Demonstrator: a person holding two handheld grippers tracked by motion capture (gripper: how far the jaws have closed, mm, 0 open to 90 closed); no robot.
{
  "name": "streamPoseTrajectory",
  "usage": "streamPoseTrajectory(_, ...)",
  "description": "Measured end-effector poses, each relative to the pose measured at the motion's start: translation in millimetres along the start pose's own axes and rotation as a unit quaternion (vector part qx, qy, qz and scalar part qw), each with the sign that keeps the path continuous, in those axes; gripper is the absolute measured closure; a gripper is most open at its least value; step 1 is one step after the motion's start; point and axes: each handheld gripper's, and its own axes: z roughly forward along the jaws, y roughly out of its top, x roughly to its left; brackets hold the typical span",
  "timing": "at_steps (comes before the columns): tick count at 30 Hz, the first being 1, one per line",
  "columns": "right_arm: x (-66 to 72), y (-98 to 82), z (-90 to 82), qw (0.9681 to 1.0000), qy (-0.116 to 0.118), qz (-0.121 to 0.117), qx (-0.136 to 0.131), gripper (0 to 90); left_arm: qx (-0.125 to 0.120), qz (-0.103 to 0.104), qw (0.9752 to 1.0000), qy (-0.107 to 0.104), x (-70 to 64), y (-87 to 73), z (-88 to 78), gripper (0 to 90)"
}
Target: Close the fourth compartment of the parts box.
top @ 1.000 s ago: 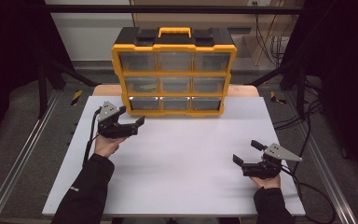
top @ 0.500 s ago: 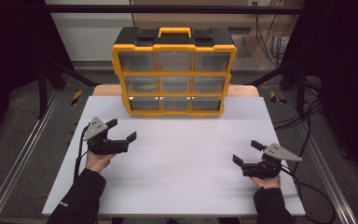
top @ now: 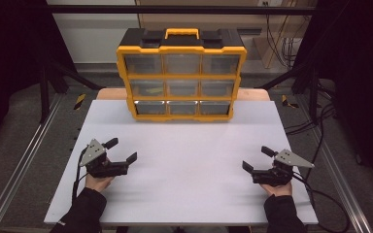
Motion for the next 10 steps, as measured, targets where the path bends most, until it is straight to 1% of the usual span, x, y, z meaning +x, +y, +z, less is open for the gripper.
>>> streamPoseTrajectory(2, 0.0, 0.0, 0.1, 1.0, 0.0, -0.001, 0.0, 0.2, -0.007, -0.002, 1.0, -0.002, 0.9, -1.9, -2.6, 5.3)
streamPoseTrajectory(4, 0.1, 0.1, -0.3, 1.0, 0.001, 0.0, -0.001, 0.2, -0.005, 0.002, 1.0, -0.005, 0.6, -3.1, -3.9, 5.3)
streamPoseTrajectory(6, 0.4, 0.0, -0.4, 1.0, 0.001, 0.0, -0.001, 0.3, -0.009, 0.005, 0.9999, -0.006, -0.3, -5.3, -4.1, 5.2)
streamPoseTrajectory(9, 0.2, 0.1, -0.4, 1.0, 0.001, -0.001, 0.0, 0.3, -0.008, 0.011, 0.9999, -0.001, 0.0, -8.3, -4.4, 5.2)
streamPoseTrajectory(10, 0.2, 0.1, -0.3, 1.0, 0.002, 0.0, -0.002, 0.2, -0.009, 0.009, 0.9999, -0.002, 0.4, -8.6, -5.4, 5.3)
